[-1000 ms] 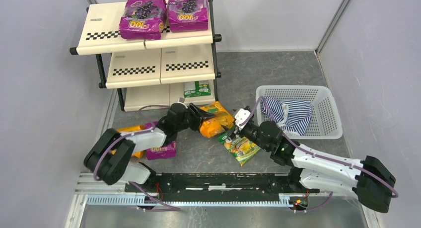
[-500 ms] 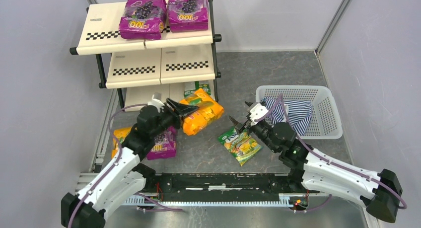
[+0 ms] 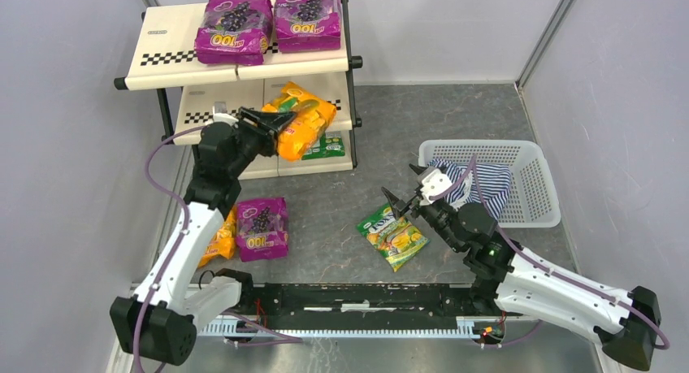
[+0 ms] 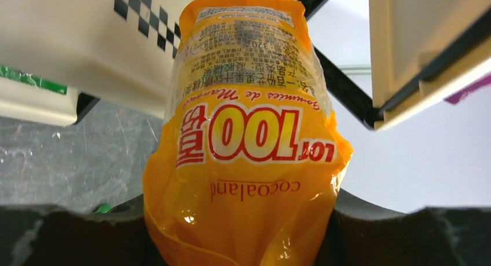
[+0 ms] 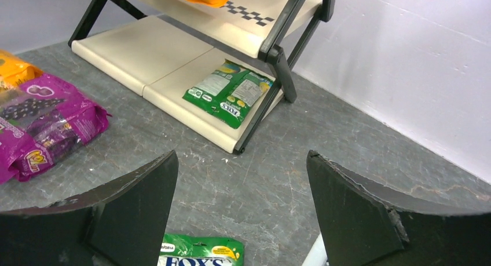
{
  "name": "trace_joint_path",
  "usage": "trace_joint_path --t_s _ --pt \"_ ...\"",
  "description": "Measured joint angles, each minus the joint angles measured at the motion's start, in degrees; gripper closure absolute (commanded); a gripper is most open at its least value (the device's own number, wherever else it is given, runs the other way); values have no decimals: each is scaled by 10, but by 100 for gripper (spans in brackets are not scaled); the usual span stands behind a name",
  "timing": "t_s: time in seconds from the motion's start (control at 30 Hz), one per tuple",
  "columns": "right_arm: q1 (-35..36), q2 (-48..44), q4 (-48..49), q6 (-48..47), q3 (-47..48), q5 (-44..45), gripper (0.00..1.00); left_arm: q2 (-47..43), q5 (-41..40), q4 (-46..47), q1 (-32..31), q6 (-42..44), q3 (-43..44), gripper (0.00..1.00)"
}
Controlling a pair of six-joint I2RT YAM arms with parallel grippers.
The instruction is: Place and organize the candy bags onto the shelf
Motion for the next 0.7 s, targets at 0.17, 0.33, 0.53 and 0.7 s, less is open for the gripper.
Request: trace_joint_path --t_s 0.17,0.33,0.53,0.7 --pt "0 -19 -1 0 0 11 10 54 -28 43 5 0 10 45" --pt "0 -28 -6 -1 -1 19 10 101 -64 96 5 -2 9 45" --pt "0 -33 -9 0 -2 19 10 143 -143 144 -9 -1 9 45" --pt "0 -46 -9 2 -10 14 9 180 -204 193 -33 -1 10 45"
